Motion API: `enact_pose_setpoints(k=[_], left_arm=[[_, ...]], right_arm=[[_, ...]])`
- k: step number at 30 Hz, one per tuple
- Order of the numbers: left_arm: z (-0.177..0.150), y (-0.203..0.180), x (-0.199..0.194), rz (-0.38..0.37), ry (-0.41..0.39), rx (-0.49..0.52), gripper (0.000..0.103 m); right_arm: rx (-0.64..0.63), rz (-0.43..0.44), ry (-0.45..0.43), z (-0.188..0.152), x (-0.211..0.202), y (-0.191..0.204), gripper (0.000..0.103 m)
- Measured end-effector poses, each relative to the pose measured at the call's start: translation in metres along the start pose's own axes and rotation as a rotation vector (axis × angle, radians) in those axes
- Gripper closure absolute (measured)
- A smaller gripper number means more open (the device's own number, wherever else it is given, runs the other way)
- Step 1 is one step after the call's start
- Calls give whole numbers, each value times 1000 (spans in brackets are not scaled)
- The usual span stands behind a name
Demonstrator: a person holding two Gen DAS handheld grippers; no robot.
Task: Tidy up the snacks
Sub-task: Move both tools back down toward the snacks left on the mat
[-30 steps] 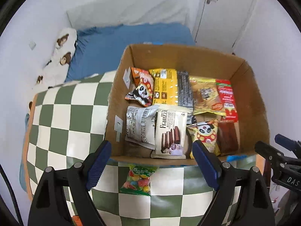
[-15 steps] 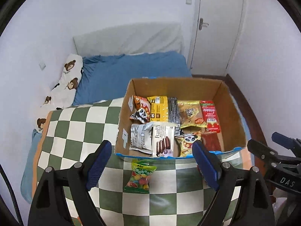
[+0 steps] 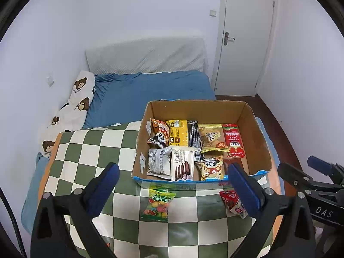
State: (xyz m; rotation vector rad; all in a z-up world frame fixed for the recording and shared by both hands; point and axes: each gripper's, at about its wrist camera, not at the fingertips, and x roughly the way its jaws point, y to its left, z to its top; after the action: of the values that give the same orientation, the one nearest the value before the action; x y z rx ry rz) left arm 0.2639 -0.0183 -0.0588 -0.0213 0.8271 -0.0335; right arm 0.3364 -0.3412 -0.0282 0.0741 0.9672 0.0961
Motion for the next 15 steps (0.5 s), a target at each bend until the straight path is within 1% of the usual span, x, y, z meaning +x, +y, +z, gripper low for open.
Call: enact_pose_setpoints(k=[3, 5, 8, 11, 15], left_arm=[[-5, 6, 9, -1, 22, -13, 0], [-13, 15, 22, 23, 54, -22, 0], [-30, 30, 40, 62, 103, -35, 0], [-52, 51, 67, 101, 189, -49, 0], [-82, 75, 106, 145, 317, -65, 0]], right_arm=[[41, 14, 42, -7, 14, -8, 5], [74, 31, 84, -15, 29, -17, 5], [127, 22, 168, -33, 64, -33, 5], [145, 15, 282, -54, 107, -43, 5], [217, 28, 390, -83, 157, -61, 6]])
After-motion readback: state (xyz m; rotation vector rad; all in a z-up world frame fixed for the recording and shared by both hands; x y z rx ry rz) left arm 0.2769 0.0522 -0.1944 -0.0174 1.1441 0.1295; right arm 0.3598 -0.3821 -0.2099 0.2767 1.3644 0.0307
